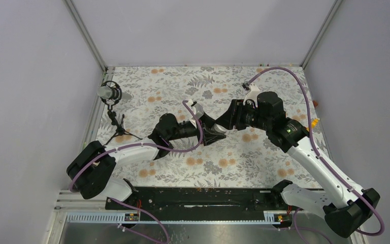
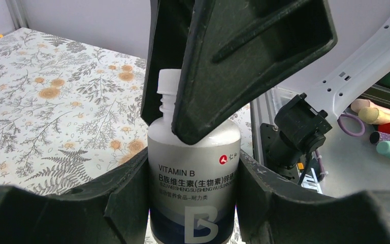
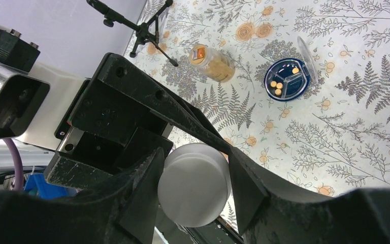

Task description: Sort the pills into containers

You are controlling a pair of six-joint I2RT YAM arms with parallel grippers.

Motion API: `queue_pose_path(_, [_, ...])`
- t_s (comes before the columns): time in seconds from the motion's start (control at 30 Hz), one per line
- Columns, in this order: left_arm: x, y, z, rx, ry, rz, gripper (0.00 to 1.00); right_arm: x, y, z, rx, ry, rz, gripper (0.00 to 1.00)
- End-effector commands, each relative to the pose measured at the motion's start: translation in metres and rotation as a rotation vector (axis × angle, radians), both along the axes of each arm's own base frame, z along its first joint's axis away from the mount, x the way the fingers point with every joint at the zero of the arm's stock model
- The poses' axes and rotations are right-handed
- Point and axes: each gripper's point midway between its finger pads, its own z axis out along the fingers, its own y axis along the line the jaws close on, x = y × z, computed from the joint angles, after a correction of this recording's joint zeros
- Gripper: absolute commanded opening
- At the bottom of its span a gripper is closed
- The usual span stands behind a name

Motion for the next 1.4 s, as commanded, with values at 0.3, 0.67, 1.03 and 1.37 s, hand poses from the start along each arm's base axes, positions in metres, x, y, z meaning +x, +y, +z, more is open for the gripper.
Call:
queue_pose_path(0.3, [0.004,-0.001,0.045,-0.149,-0.113,0.026,0.0,-0.011,0.0,0.006,-0.032,0.001,0.03,0.68])
queue_pose_path(0.67, [0.003,0.002,0.042,-0.155,-0.113,0.032,0.0,-0.012,-0.009,0.028,-0.02,-0.08,0.008,0.88])
queue_pose_path(1.03, [0.001,0.003,0.038,-0.148,-0.11,0.025,0.0,-0.015,-0.015,0.055,-0.015,-0.149,0.006,0.89])
queue_pose_path(1.37, [0.0,0.003,0.038,-0.148,-0.111,0.021,0.0,-0.008,-0.018,0.044,-0.081,-0.105,-0.016,0.72])
